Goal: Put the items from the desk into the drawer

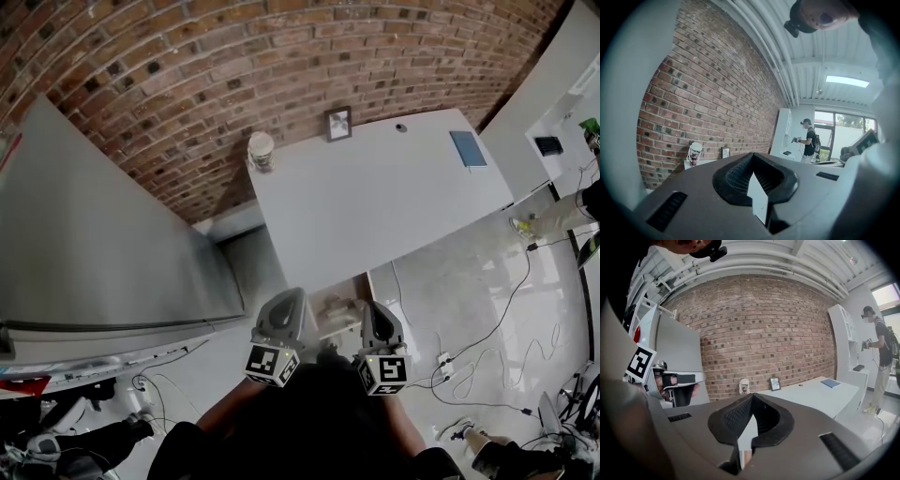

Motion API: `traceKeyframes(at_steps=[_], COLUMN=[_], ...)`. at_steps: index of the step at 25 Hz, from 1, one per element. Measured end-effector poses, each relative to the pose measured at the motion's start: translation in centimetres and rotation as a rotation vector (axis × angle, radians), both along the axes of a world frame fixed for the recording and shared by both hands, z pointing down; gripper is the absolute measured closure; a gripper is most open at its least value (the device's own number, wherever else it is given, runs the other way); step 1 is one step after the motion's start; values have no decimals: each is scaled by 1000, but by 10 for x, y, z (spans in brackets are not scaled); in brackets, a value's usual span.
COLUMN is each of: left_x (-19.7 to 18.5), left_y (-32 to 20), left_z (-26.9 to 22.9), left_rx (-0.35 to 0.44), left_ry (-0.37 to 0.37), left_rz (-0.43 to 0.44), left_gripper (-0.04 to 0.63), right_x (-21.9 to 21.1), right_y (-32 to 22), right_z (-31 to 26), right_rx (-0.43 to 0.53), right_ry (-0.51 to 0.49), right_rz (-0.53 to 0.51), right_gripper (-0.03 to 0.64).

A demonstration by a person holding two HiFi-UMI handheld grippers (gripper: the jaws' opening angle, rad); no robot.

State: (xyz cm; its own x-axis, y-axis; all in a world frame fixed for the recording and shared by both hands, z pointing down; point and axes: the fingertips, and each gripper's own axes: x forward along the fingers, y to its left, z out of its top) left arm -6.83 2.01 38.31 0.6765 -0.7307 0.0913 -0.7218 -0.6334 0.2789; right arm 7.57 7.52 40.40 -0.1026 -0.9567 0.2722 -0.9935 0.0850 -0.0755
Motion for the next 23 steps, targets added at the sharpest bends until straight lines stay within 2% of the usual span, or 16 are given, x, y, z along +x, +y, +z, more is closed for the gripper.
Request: traceKeyframes(at_steps=[23], left_x=[-1], left_y=[14], left_z=[3], left_rx=[-1], left_ry=[-9], left_rz=[8], left_gripper=[594], right_x=[5], right_y=[14], right_z=[1], right_rx=[1], right_ry=[6], right_rz=[21], right_gripper=[617])
